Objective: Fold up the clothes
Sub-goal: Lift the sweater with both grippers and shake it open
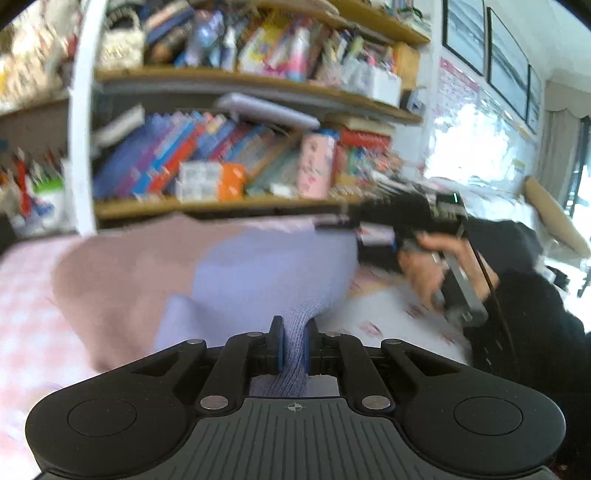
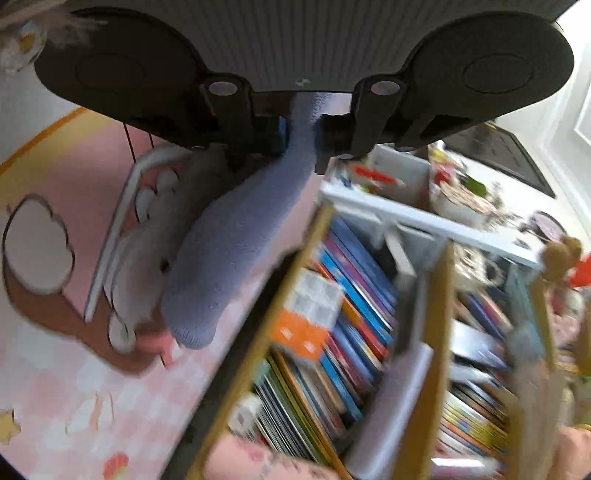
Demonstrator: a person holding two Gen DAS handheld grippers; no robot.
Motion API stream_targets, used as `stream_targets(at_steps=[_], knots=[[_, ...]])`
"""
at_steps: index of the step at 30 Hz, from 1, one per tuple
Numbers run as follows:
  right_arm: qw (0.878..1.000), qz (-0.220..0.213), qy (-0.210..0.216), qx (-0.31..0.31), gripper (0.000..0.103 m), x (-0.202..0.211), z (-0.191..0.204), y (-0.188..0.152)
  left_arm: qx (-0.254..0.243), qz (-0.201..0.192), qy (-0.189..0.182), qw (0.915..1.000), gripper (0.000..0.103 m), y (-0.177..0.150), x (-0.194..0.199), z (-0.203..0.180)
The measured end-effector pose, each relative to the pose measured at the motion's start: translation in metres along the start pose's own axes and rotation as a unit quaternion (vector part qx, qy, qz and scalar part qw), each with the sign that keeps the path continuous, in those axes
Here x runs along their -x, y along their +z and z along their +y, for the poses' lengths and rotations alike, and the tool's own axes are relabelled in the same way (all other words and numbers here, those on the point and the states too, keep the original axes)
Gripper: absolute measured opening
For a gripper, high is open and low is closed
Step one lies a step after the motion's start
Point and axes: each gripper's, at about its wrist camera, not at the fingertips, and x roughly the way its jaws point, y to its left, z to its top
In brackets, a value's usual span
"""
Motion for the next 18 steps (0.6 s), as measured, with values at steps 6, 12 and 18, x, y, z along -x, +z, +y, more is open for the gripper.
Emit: stream_targets(at_steps=[6, 12, 18], knots=[[0.990, -0.084, 0.026, 0.114, 0.011, 0.049, 0.080, 0.037, -0.014, -0.073, -0.153, 0.9854, 0.008, 0.031, 0.007, -0.024], [0.935, -0.140, 0.146, 0.293, 0.011, 0.077, 0.246, 0.062, -0.004, -0.277, -0.263, 0.9241, 0.008, 0.101, 0.080, -0.003], [0.919, -0.054, 0.093, 0.379, 0.011, -0.015, 0.281, 0.026, 0.059, -0.255, -0.219, 0.9400, 0.008, 0.071, 0.085, 0.042]])
